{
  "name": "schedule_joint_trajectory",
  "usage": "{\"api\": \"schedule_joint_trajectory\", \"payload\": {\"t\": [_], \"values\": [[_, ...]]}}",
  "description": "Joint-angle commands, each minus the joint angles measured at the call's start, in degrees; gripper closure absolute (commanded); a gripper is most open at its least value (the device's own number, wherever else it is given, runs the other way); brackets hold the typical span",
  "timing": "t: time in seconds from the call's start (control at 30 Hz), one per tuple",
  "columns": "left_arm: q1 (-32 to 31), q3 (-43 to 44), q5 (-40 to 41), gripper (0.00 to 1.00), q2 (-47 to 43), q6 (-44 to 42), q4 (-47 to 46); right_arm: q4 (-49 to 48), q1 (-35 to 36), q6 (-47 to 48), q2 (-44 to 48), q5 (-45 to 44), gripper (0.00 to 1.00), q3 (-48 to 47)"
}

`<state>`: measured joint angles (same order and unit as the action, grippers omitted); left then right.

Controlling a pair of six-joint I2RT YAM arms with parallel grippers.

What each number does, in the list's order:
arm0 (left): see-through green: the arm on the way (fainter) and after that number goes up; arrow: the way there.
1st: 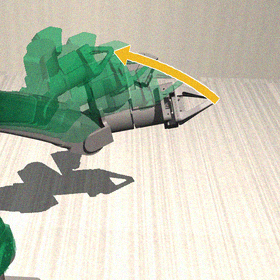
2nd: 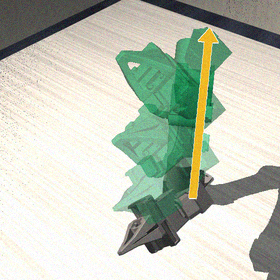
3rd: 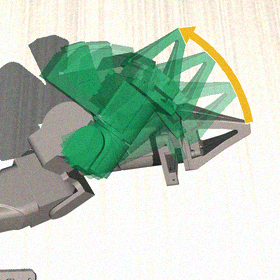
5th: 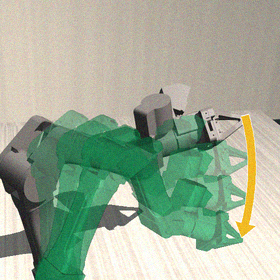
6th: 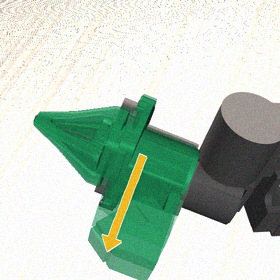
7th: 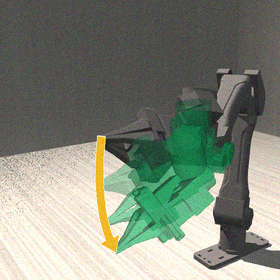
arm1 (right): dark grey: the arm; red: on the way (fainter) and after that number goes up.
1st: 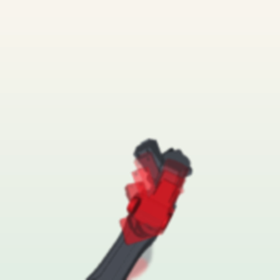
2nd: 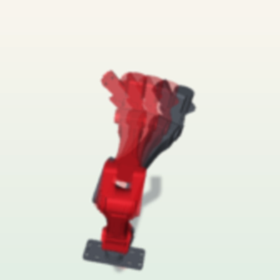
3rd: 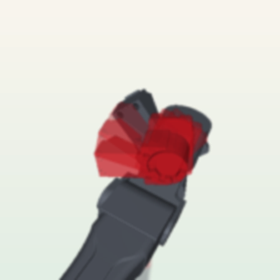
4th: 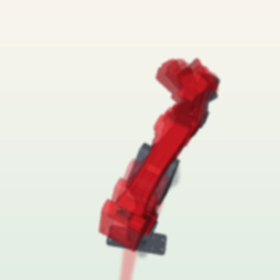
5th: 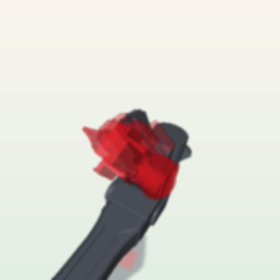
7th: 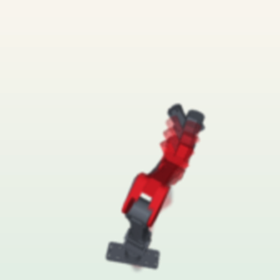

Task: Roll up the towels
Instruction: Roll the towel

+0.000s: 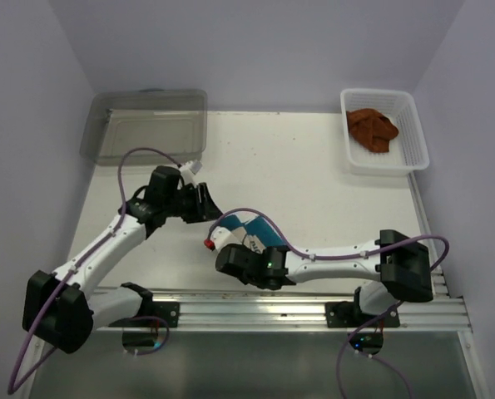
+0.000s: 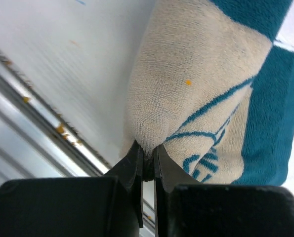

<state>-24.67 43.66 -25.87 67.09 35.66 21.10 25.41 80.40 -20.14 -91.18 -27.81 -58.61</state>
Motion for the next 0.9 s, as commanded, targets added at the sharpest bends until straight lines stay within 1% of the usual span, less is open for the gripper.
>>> {"api": "schedule_joint_trajectory", "payload": {"t": [0.0,0.03,0.13,0.23,0.33,0.37,0.43,0.47,0.5,0.57,0.6,0.67,0.7,0.73,0.77,0.8,0.87], "values": [[3.5,5.6,2.6,0.54,-4.2,-4.0,8.5,-9.6,-1.2,2.8,3.3,12.3,1.0,0.2],[3.7,6.2,3.0,0.53,-4.8,-4.5,10.3,-11.4,-1.8,2.7,4.4,16.9,1.0,0.2],[3.8,6.7,2.3,0.53,-5.7,-4.4,10.5,-13.5,-4.5,1.4,5.9,23.4,1.0,0.8],[3.8,4.9,1.5,0.54,-6.4,-4.1,9.5,-15.5,-7.6,0.3,7.3,27.6,1.0,2.0],[3.8,2.8,0.6,0.55,-6.4,-3.8,8.3,-19.1,-11.5,-3.8,8.6,34.3,1.0,6.8],[3.8,1.7,0.1,0.55,-6.4,-3.8,8.0,-20.3,-13.6,-5.0,9.4,37.7,1.0,8.1],[3.7,0.7,-0.8,0.56,-6.7,-3.7,7.0,-24.6,-15.8,-8.7,10.1,42.1,1.0,12.0],[3.7,0.0,-1.1,0.56,-6.8,-3.6,6.8,-26.6,-18.1,-10.1,10.3,44.1,1.0,13.3],[3.7,-0.2,-1.5,0.56,-6.9,-3.6,6.5,-30.7,-19.1,-11.5,10.3,48.6,1.0,14.8],[3.8,-0.9,-2.2,0.56,-6.8,-3.7,5.8,-34.9,-21.9,-15.9,10.0,52.5,1.0,18.8],[3.8,-0.9,-2.5,0.56,-6.7,-3.8,5.7,-39.3,-22.8,-17.5,9.7,55.6,1.0,20.0],[3.7,-1.4,-2.8,0.56,-6.6,-4.1,5.5,-43.9,-25.2,-21.9,8.9,58.7,1.0,23.4],[3.7,-1.6,-3.0,0.56,-6.4,-4.2,5.5,-48.8,-25.9,-23.4,8.0,60.1,1.0,24.5],[3.7,-1.7,-3.2,0.56,-6.4,-4.5,5.4,-51.5,-26.7,-26.8,7.4,62.9,1.0,26.4],[3.7,-2.0,-3.3,0.56,-6.4,-4.5,5.4,-53.7,-28.1,-28.1,6.9,63.8,1.0,27.2],[3.7,-2.3,-3.5,0.56,-6.3,-4.6,5.3,-57.9,-28.9,-29.3,5.5,65.1,1.0,27.9],[3.6,-2.7,-3.6,0.57,-6.2,-4.8,5.1,-62.2,-30.8,-33.5,4.0,68.1,1.0,29.9]]}}
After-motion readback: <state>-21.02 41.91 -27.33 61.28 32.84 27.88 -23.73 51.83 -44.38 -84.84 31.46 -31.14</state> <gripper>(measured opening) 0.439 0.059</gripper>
